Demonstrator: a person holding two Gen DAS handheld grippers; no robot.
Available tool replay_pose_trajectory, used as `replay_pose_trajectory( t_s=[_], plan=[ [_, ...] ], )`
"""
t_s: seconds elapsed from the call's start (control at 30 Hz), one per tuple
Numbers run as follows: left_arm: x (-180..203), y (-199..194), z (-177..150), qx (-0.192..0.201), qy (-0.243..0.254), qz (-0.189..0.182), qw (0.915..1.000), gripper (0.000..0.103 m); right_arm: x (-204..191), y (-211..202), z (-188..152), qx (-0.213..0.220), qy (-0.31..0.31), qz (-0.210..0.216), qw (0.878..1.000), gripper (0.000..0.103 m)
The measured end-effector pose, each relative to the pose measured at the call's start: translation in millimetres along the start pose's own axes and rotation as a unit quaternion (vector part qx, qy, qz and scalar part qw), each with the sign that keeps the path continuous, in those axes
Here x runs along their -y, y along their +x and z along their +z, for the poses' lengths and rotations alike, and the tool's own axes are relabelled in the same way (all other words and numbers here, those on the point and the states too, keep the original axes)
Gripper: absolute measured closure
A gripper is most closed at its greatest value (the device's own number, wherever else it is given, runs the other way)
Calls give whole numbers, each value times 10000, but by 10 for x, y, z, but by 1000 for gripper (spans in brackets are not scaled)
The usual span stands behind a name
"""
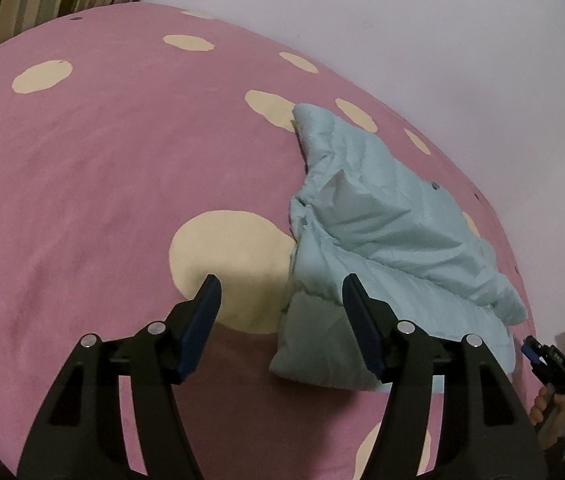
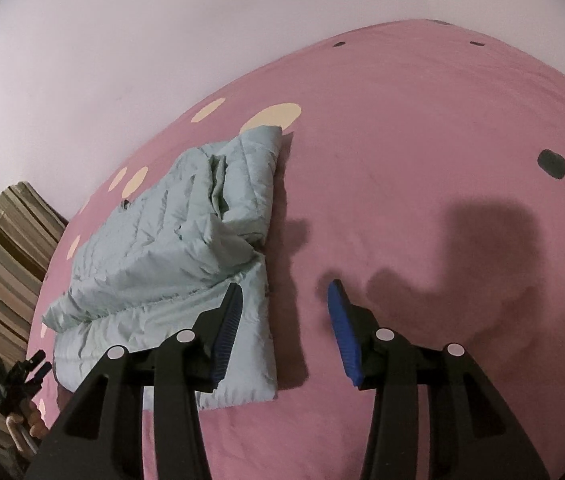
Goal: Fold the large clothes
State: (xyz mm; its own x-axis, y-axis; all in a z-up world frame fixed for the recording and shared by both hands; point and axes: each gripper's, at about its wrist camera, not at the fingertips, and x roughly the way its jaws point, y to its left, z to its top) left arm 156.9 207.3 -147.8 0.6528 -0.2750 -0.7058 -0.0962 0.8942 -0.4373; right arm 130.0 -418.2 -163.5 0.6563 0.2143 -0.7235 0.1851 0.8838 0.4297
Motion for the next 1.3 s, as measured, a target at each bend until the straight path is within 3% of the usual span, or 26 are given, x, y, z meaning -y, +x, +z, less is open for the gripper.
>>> replay_pose_trajectory(
  t_s=[0.07, 0.13, 0.43, 0.63, 0.67, 0.73, 0.77, 0.83, 0.93, 1.03, 1.3],
  plan=[
    [46, 32, 15, -27, 115, -84, 9999, 39, -44, 34, 6, -30, -135, 97, 9999, 56],
    [129, 97, 47, -68, 316, -120, 9994, 36, -111, 86, 18, -39, -339, 165, 9993, 44],
    [375, 415, 254, -259, 734, -169, 9968, 35, -474, 441, 176, -107, -1196, 100, 9927, 43],
    [438, 689, 423, -543, 900, -481, 9933, 35, -551, 676, 335, -281, -1469, 155, 9886, 36],
    [438, 731, 440, -599, 905, -487, 9929, 36, -552, 710, 349, -326, -1480, 140, 9884, 36],
    [450, 809, 471, -665, 964, -431, 9922, 49, -554, 777, 365, -423, -1499, 140, 9877, 37],
    [464, 830, 476, -676, 1018, -392, 9917, 55, -562, 806, 368, -449, -1525, 142, 9872, 39],
    [494, 836, 473, -629, 1155, -326, 9908, 65, -585, 821, 355, -450, -1581, 135, 9863, 60],
    [539, 810, 436, -535, 1334, -228, 9893, 85, -639, 821, 318, -417, -1716, 16, 9843, 80],
    [618, 755, 390, -448, 1517, -76, 9874, 95, -691, 757, 282, -296, -1858, -92, 9821, 93],
    [835, 358, 450, 133, 1789, 99, 9837, 99, -854, 357, 298, 229, -2059, -122, 9782, 97]
  ],
)
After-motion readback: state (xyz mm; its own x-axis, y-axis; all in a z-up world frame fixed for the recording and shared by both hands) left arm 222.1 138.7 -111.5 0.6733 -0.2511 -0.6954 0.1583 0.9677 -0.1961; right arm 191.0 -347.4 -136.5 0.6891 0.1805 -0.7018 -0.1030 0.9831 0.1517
